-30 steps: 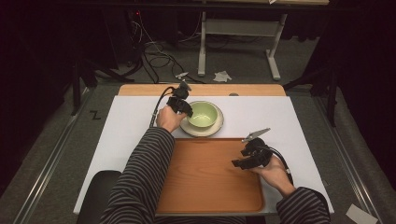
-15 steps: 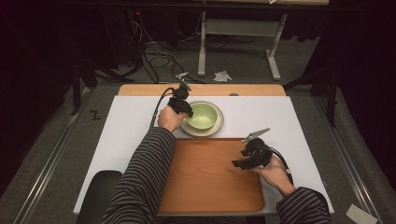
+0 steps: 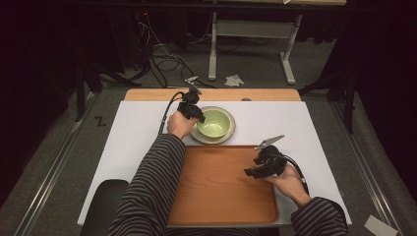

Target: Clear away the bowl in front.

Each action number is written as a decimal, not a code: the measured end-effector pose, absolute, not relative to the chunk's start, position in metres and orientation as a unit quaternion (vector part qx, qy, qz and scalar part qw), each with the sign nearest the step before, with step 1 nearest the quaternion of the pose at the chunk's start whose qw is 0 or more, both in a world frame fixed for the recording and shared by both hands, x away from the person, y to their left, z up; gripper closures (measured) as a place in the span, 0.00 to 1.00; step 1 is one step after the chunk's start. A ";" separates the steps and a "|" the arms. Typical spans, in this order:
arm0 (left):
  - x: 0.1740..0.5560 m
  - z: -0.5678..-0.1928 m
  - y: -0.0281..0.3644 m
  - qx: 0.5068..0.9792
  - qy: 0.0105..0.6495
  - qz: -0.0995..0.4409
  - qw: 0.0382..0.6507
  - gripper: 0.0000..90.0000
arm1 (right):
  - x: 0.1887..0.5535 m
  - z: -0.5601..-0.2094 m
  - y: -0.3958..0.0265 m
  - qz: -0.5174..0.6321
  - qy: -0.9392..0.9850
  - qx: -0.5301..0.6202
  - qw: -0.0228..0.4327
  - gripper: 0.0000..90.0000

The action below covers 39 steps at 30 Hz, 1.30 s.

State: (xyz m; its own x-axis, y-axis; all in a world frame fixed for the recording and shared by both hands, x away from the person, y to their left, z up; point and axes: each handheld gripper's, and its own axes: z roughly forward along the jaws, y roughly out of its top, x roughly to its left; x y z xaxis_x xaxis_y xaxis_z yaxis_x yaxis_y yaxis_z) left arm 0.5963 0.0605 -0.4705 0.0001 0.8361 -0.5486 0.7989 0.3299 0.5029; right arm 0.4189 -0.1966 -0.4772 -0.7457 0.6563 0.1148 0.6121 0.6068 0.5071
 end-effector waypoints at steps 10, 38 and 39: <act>0.591 -0.453 0.067 0.572 0.699 0.024 0.428 0.92 | 0.419 -0.478 -0.196 0.267 0.896 0.353 0.039 0.43; 0.556 -0.424 0.061 0.618 0.642 0.032 0.453 0.92 | 0.419 -0.478 -0.196 0.267 0.897 0.349 0.044 0.43; 0.553 -0.422 0.060 0.623 0.637 0.029 0.454 0.92 | 0.419 -0.478 -0.196 0.266 0.896 0.353 0.042 0.43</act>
